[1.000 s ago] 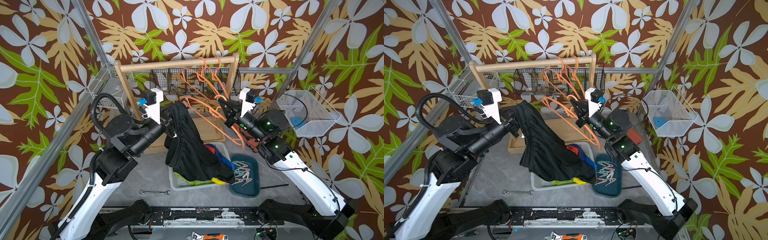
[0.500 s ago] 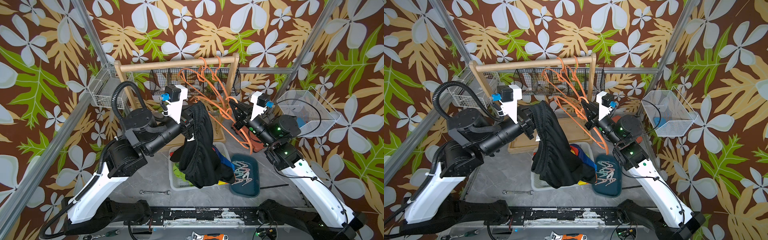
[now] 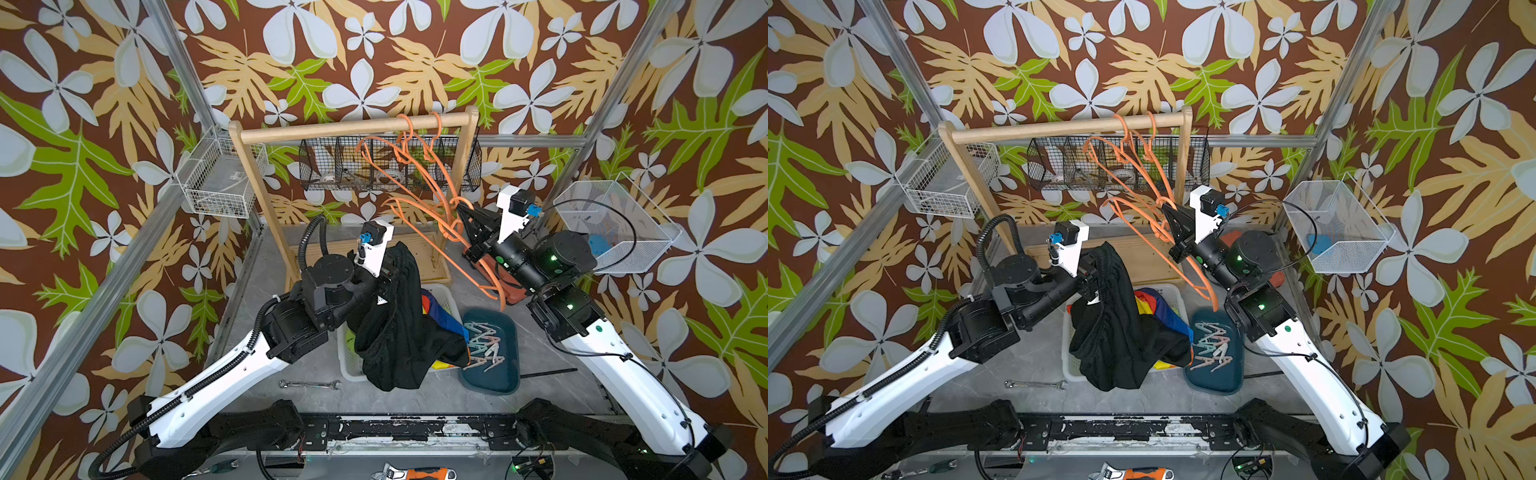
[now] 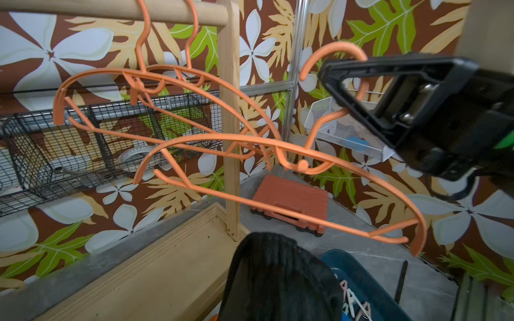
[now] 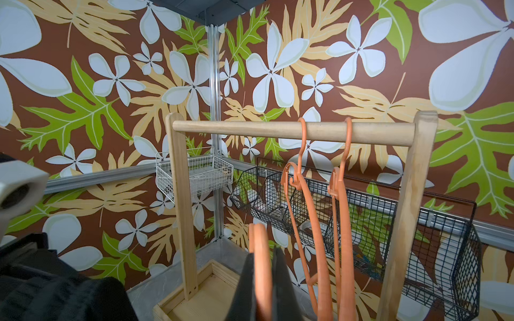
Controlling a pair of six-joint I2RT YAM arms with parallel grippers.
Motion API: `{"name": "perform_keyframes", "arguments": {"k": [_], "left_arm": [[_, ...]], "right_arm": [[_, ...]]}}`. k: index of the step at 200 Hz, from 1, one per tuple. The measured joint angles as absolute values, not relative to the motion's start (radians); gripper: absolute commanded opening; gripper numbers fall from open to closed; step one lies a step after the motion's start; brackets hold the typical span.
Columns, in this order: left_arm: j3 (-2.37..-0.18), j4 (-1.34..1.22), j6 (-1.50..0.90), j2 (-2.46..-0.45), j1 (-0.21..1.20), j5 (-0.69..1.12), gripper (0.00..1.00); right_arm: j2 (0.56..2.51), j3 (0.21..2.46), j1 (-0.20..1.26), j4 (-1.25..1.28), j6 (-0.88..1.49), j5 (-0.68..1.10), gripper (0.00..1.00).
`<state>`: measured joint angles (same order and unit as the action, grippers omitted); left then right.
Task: Remove the clothespins securing shorts to the hanger
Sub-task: Place the shorts in the basket.
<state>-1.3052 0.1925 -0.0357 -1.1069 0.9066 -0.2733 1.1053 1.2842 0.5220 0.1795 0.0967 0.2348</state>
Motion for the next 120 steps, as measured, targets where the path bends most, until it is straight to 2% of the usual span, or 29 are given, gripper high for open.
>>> {"name": "perform_keyframes", "arguments": {"k": [52,120], "left_arm": [[-1.261,0.13,-0.035,-1.079,0.631,-0.224,0.0],[-1.301,0.094,0.031,-1.148,0.606,-0.189,0.0]], "right_arm": [[1.103,1.287,0.521,0.179,0.091,0.232,0.0],[1.103,1.283,0.519,0.179,0.078,0.233,0.0]]}}
